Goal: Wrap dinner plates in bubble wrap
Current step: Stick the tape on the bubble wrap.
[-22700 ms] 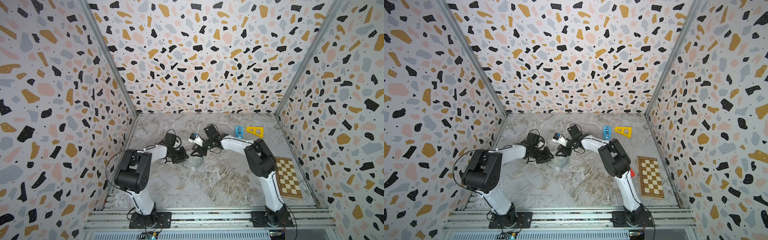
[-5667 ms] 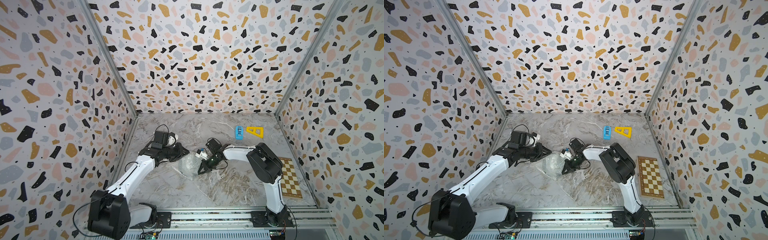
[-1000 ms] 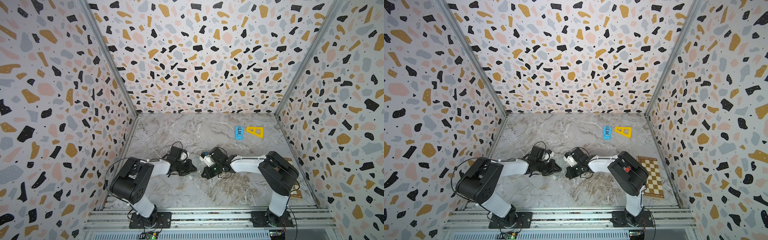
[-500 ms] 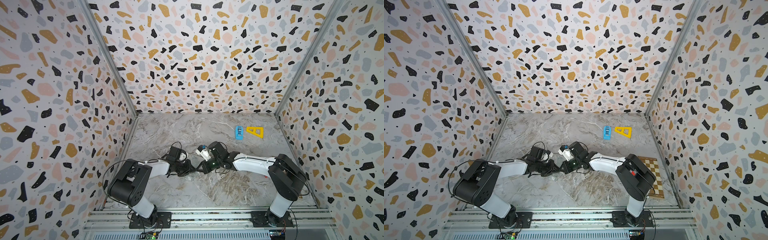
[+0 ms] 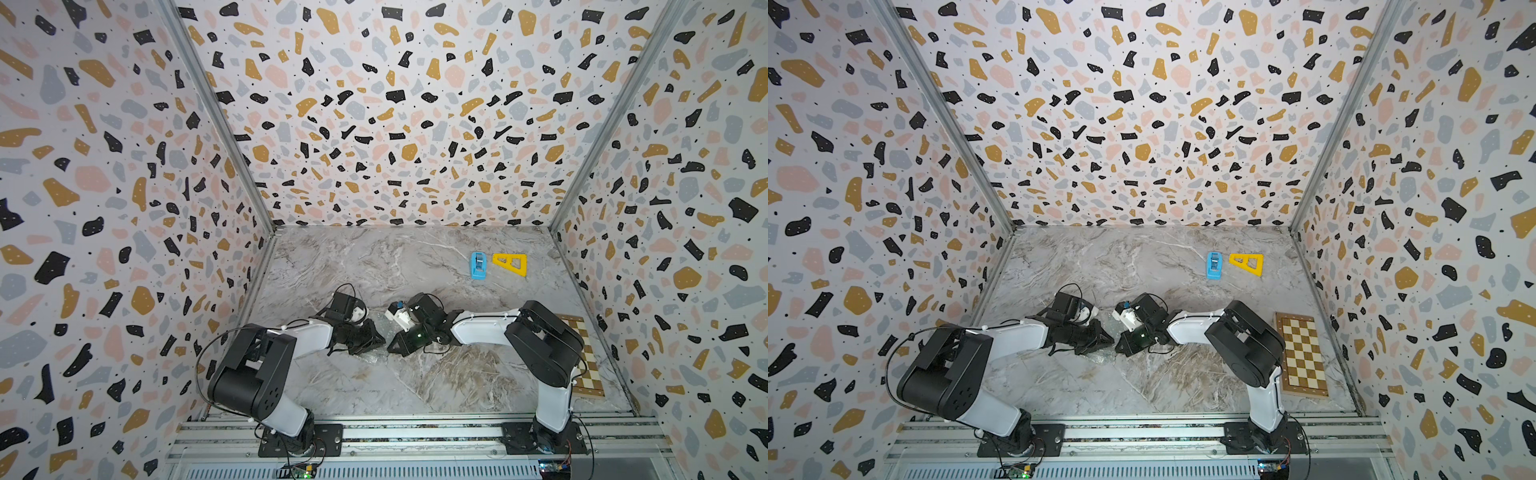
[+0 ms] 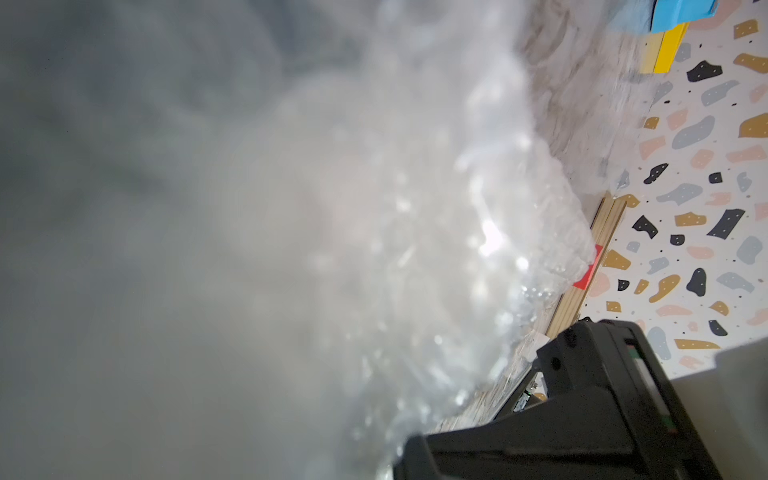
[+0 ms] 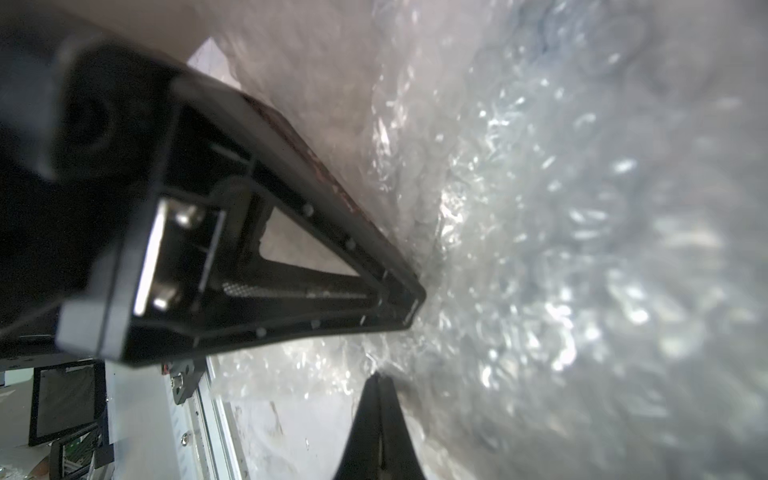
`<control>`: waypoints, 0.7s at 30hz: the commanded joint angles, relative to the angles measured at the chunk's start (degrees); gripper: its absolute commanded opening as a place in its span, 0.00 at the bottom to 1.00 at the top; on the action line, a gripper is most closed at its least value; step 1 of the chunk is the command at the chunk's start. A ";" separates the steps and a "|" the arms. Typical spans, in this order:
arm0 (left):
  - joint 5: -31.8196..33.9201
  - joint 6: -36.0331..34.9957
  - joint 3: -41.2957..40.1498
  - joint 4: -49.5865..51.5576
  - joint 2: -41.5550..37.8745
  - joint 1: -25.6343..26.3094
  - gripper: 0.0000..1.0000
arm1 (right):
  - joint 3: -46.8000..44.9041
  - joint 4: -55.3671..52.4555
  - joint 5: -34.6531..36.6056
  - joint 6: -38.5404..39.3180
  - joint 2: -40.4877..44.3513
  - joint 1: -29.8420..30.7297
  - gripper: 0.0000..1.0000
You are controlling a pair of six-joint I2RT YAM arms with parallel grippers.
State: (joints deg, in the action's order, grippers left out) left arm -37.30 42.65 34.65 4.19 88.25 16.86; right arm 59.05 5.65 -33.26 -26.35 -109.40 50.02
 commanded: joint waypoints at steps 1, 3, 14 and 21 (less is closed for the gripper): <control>-0.59 -0.88 -1.18 3.08 -1.95 -3.13 0.15 | -1.27 -1.02 2.09 0.76 0.14 -0.10 0.04; -2.06 -1.20 -1.00 3.52 -2.71 -5.19 0.16 | -1.38 -1.23 1.98 0.66 0.74 -0.10 0.04; -9.25 2.43 -0.85 0.94 -7.01 -7.81 0.20 | -0.78 -3.93 1.96 1.91 6.26 -0.49 0.05; -2.77 -4.19 2.40 13.06 -11.99 -7.81 0.20 | 2.62 -7.22 2.95 3.28 12.54 -1.86 0.07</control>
State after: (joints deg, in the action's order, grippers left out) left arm -42.24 41.85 35.73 11.94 77.67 9.34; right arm 58.65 0.64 -31.20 -24.56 -100.27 48.69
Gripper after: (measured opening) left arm 0.204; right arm 0.069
